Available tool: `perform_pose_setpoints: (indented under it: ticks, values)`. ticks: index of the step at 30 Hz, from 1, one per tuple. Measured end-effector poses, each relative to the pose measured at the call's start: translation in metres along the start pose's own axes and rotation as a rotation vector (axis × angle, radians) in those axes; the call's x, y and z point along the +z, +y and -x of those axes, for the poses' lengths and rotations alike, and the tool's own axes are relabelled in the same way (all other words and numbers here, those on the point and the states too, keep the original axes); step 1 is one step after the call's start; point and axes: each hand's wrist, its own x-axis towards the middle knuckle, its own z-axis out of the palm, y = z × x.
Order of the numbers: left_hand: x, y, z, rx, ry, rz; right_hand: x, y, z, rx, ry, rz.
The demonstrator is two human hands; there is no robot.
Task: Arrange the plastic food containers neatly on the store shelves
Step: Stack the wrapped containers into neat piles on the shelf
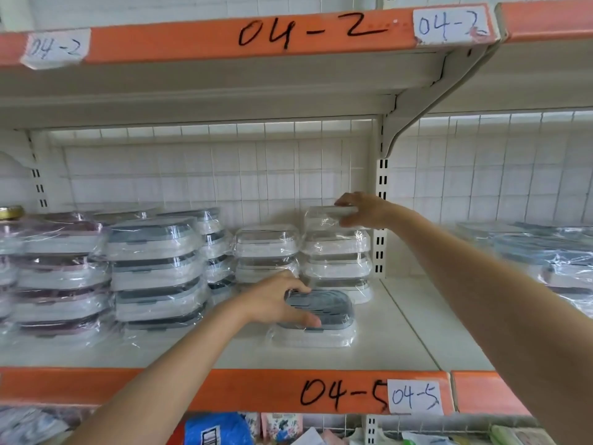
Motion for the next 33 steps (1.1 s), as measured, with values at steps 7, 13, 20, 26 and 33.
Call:
perform_pose_setpoints:
  ticks: [7, 13, 20, 26, 33]
  values:
    - [0.009, -0.001, 0.007, 0.003, 0.039, 0.050, 0.011, 0.000, 0.016, -0.043, 0.093, -0.004]
    - [0.022, 0.000, 0.016, 0.032, 0.113, 0.038, 0.005, -0.001, 0.040, -0.100, 0.170, 0.121]
    - [0.032, 0.035, 0.001, 0.094, 0.134, -0.012, -0.004, 0.026, 0.096, -0.055, -0.022, 0.209]
    - [0.053, 0.085, -0.031, 0.182, 0.088, -0.071, -0.060, 0.074, 0.148, 0.125, -0.022, 0.277]
    - [0.079, 0.132, -0.064, 0.257, 0.102, -0.065, -0.090, 0.126, 0.189, 0.268, 0.035, 0.273]
